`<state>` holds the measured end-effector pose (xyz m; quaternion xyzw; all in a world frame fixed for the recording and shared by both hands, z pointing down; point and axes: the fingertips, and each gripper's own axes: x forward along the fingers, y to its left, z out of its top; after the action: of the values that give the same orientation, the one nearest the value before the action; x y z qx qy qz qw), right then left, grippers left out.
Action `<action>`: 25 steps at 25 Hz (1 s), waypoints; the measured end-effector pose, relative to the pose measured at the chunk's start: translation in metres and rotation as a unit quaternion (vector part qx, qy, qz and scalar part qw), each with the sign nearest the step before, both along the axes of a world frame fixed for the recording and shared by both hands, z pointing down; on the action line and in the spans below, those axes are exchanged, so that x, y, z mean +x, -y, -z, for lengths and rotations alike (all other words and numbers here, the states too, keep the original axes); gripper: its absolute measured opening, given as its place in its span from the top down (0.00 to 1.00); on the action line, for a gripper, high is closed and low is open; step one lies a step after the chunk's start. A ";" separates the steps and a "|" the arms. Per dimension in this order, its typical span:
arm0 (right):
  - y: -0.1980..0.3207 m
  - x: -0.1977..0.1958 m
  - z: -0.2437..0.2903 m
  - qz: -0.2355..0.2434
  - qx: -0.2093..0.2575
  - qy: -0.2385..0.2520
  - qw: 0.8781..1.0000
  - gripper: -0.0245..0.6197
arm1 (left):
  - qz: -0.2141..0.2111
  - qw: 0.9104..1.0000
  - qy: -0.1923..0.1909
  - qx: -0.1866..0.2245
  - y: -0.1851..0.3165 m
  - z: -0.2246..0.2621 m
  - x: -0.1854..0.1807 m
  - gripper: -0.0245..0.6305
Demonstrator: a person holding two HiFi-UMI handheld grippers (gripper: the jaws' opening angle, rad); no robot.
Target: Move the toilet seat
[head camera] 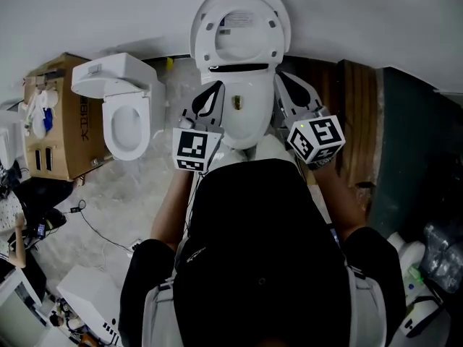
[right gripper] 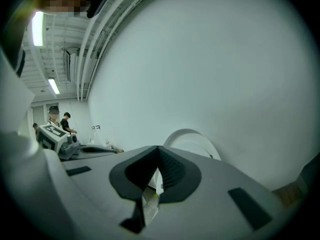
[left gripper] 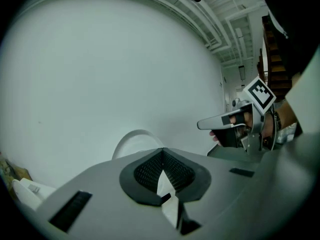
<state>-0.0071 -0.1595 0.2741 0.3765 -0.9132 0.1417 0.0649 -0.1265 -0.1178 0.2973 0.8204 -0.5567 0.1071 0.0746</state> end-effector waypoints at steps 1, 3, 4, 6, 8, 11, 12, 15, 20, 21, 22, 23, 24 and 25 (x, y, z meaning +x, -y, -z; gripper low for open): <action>-0.009 0.003 0.006 -0.003 0.003 0.003 1.000 0.94 | -0.004 1.000 0.001 0.001 -0.008 0.001 0.003 0.95; -0.026 0.009 0.015 -0.008 0.011 0.005 1.000 0.94 | -0.009 1.000 -0.003 0.001 -0.023 0.002 0.007 0.95; -0.034 0.012 0.019 -0.011 0.014 0.004 1.000 0.94 | -0.012 1.000 -0.006 0.001 -0.030 0.003 0.009 0.95; -0.049 0.020 0.023 -0.019 0.019 0.000 1.000 0.94 | -0.012 1.000 -0.011 0.004 -0.042 0.005 0.011 0.95; -0.060 0.027 0.024 -0.028 0.015 0.001 0.999 0.94 | -0.006 1.000 -0.019 0.005 -0.051 0.006 0.009 0.95; -0.071 0.036 0.022 -0.048 0.006 0.010 0.999 0.94 | 0.006 0.999 -0.049 0.002 -0.060 0.009 0.008 0.95; -0.074 0.039 0.022 -0.055 0.006 0.013 0.998 0.94 | 0.008 0.998 -0.062 0.001 -0.063 0.010 0.009 0.95; -0.081 0.043 0.024 -0.067 0.012 0.020 0.998 0.94 | 0.010 0.996 -0.087 -0.001 -0.073 0.011 0.016 0.95; -0.089 0.046 0.030 -0.049 0.028 0.022 0.998 0.94 | 0.018 0.996 -0.089 0.000 -0.078 0.010 0.031 0.95; -0.090 0.049 0.030 -0.048 0.030 0.022 0.998 0.94 | 0.019 0.996 -0.088 0.002 -0.078 0.011 0.034 0.95; -0.093 0.051 0.030 -0.048 0.031 0.024 0.998 0.94 | 0.021 0.996 -0.087 0.003 -0.079 0.012 0.038 0.95; -0.096 0.054 0.030 -0.049 0.030 0.026 0.998 0.94 | 0.022 0.996 -0.085 0.004 -0.080 0.013 0.041 0.95; -0.100 0.058 0.029 -0.050 0.028 0.028 0.998 0.94 | 0.022 0.996 -0.083 0.004 -0.082 0.014 0.045 0.95; -0.104 0.061 0.028 -0.051 0.025 0.031 0.998 0.94 | 0.023 0.996 -0.082 0.003 -0.084 0.014 0.049 0.95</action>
<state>0.0543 -0.0553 0.2464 0.4190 -0.8978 0.1338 0.0198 -0.0777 -0.0338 0.2831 0.8135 -0.5679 0.0360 0.1204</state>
